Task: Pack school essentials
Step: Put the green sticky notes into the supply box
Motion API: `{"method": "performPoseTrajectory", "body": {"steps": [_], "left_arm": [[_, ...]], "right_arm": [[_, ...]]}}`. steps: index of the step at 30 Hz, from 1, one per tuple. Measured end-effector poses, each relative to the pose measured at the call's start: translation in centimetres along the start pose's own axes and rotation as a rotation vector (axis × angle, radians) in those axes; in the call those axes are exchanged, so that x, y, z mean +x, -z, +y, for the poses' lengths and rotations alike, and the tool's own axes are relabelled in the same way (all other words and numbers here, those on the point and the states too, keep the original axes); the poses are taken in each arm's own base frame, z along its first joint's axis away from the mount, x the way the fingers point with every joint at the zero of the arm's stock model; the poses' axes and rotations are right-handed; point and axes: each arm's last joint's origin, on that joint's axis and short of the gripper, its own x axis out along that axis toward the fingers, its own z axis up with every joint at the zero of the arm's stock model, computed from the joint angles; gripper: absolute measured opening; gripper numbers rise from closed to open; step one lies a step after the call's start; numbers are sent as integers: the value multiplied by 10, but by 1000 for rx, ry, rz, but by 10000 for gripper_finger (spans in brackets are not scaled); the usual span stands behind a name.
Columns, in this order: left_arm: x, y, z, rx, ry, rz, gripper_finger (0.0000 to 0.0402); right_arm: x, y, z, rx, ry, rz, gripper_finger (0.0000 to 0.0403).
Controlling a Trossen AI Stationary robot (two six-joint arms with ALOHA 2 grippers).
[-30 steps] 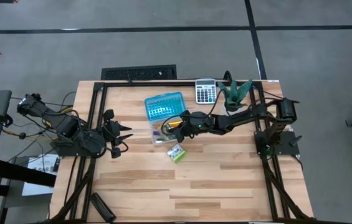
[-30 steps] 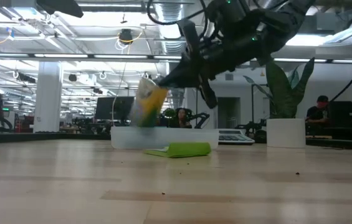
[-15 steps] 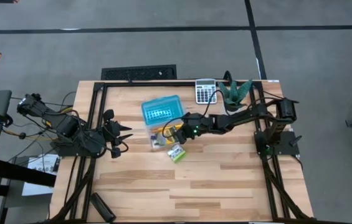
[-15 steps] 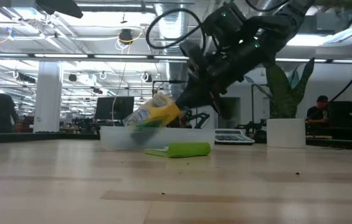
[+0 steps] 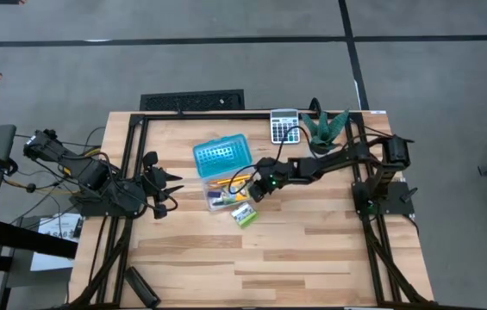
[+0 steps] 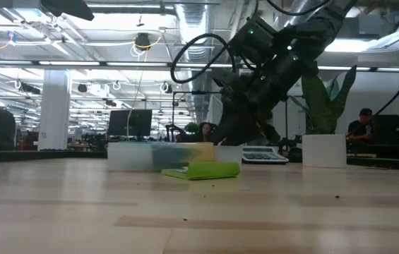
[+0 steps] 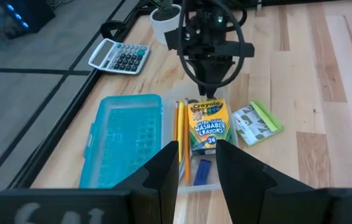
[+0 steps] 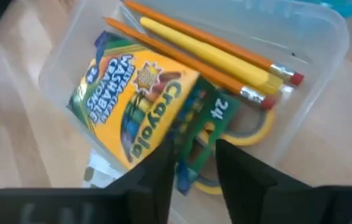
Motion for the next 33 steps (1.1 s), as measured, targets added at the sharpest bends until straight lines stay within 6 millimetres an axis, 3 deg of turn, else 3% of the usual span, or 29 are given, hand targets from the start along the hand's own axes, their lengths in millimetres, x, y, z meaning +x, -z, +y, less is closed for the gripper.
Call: {"method": "performPoseTrajectory", "body": {"steps": [4,10,14,17,22,26,29,33], "left_arm": [[0,0,0,0,1,0,101],[0,1,0,4,-1,4,101],[0,1,0,5,-2,5,101],[0,1,0,6,-1,5,101],[0,1,0,3,-1,5,101],[0,1,0,-3,-2,5,101],[0,1,0,-4,-2,5,101],[0,1,0,-6,-2,5,101]], "right_arm": [[-7,-6,1,5,-51,20,175],[-43,-13,25,-36,-199,-6,202],[-69,-2,53,-269,-298,-43,204],[-75,25,77,-573,-360,-36,204],[-55,82,100,-1006,-325,-28,204],[-26,115,103,-1190,-215,-47,202],[-11,123,105,-1247,-183,-35,199],[3,117,107,-1254,-158,-33,197]]}}
